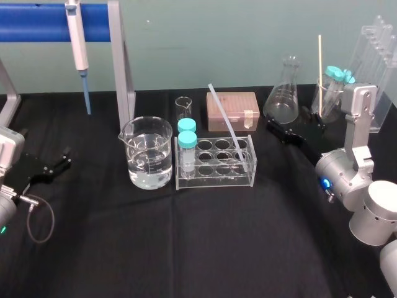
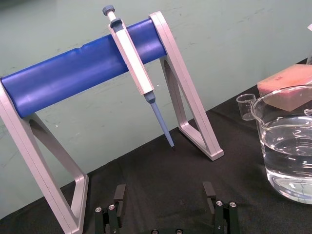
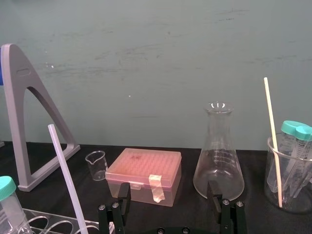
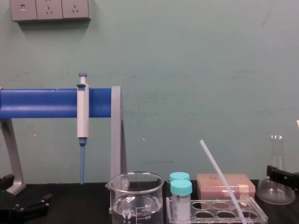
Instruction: Pick up the stirring rod with one hand, then place it down.
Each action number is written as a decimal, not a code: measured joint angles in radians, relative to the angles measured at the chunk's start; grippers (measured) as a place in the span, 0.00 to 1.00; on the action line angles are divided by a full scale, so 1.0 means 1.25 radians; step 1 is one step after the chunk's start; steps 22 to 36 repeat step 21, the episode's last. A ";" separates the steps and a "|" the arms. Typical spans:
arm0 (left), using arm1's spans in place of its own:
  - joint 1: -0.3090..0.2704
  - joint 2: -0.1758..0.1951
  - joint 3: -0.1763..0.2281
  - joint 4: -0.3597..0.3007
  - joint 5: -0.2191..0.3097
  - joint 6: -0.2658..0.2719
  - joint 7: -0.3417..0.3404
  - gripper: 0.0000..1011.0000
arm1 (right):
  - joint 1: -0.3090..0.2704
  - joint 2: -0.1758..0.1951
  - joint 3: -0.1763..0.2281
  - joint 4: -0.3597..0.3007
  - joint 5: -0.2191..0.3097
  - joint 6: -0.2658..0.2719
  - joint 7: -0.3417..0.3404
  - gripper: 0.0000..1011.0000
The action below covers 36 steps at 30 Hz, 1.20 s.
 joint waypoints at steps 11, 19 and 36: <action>0.000 0.000 0.000 0.000 0.000 0.000 0.000 0.99 | 0.001 0.001 -0.001 0.000 0.000 -0.002 0.001 0.99; 0.000 0.000 0.000 0.000 0.000 0.000 0.000 0.99 | 0.001 0.001 -0.001 0.000 0.000 -0.003 0.001 0.99; 0.000 0.000 0.000 0.000 0.000 0.000 0.000 0.99 | 0.001 0.001 -0.001 0.000 0.000 -0.003 0.001 0.99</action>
